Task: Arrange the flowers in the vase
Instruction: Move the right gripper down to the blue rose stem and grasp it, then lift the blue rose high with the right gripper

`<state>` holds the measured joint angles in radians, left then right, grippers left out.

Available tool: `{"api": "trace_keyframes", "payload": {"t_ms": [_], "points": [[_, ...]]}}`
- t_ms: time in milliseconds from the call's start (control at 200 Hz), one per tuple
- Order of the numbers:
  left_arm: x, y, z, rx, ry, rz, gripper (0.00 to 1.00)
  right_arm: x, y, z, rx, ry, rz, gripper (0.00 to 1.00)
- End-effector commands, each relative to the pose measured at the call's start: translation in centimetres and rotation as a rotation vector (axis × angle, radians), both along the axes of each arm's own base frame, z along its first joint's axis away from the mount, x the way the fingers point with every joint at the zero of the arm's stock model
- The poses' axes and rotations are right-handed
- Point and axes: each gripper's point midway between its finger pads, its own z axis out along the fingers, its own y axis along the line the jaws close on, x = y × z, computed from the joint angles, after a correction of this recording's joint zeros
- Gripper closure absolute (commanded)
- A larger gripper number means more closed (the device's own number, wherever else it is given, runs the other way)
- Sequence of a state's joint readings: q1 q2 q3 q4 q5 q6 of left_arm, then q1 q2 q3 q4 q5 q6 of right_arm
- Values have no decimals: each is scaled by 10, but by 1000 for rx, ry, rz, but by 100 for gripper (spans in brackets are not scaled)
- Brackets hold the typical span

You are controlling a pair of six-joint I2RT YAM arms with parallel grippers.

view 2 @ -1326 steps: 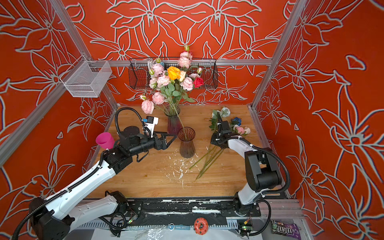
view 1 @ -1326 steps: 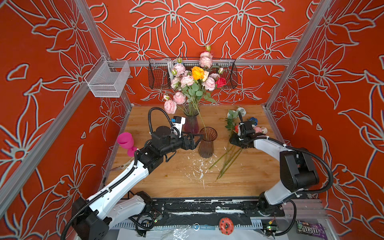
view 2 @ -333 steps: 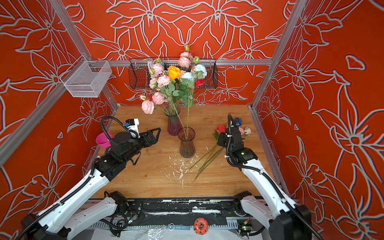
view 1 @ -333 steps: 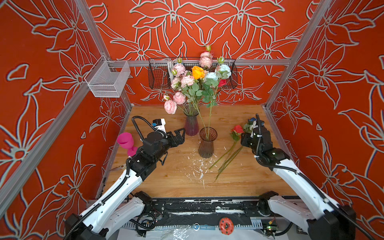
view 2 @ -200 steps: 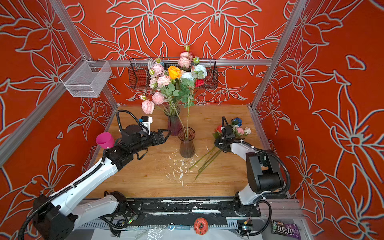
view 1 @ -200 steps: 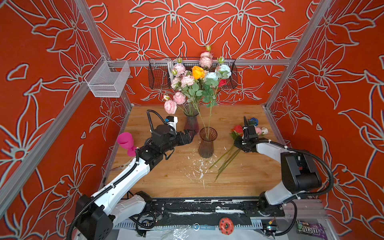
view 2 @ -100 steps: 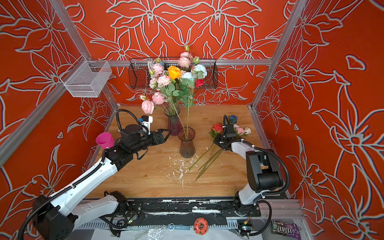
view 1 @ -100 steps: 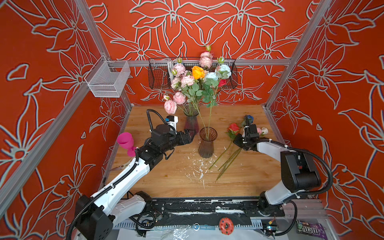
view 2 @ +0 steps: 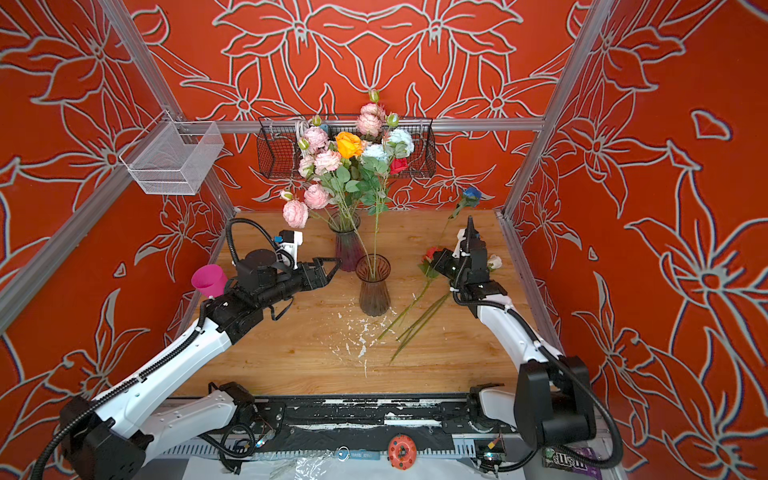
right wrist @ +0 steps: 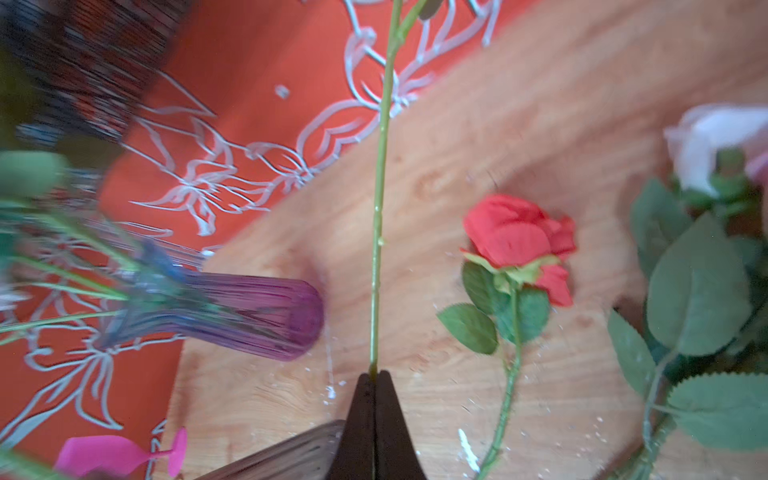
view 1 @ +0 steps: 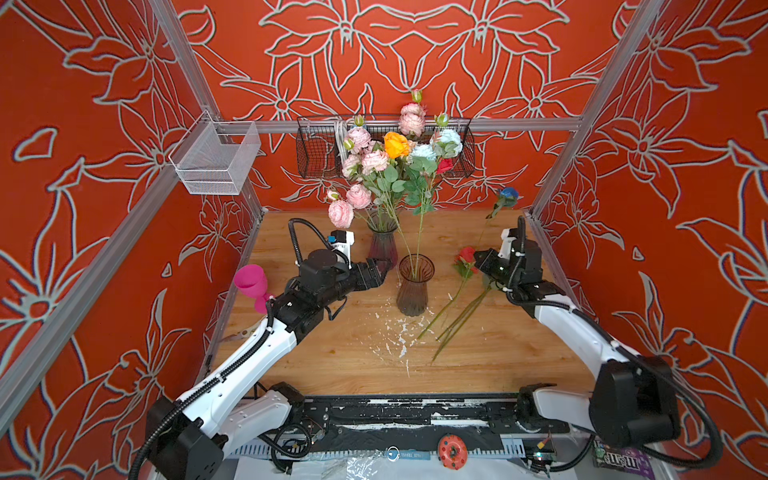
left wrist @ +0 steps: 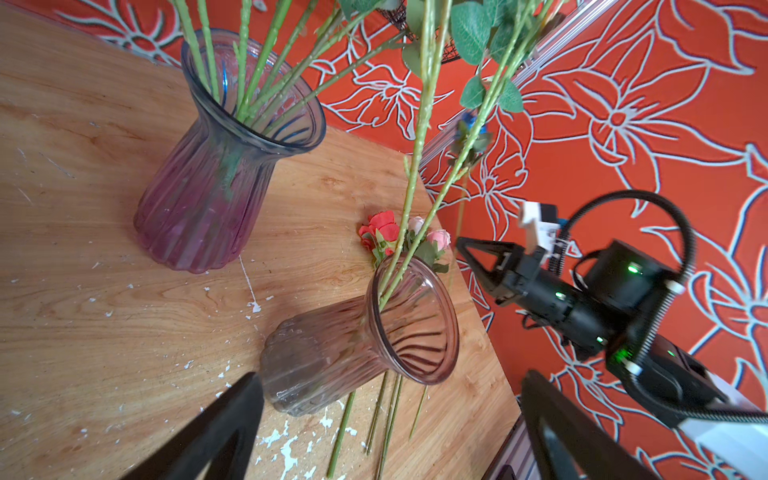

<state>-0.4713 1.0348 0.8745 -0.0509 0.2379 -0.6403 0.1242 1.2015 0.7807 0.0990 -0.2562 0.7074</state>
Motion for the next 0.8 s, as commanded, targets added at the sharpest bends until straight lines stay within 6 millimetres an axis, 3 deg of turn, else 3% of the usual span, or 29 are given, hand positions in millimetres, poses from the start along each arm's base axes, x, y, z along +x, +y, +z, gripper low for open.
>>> {"api": "trace_keyframes", "payload": {"t_ms": [0,125,155,315,605,671,796], "points": [[-2,3,18,-6,-65,7,3,-8,-3,36,-11,-141,-16,100],[0,10,17,13,-76,44,2,-25,0,70,-52,-250,-6,100],[-5,15,29,0,-109,57,1,-29,2,79,-62,-280,-2,100],[-7,35,37,9,-157,149,2,-51,13,134,-89,-470,29,100],[-17,130,35,23,-201,629,2,-81,66,238,-159,-780,152,100],[-19,136,38,27,-212,653,2,-84,76,254,-153,-824,174,100],[-18,128,40,25,-219,611,2,-85,87,277,-135,-881,187,100]]}}
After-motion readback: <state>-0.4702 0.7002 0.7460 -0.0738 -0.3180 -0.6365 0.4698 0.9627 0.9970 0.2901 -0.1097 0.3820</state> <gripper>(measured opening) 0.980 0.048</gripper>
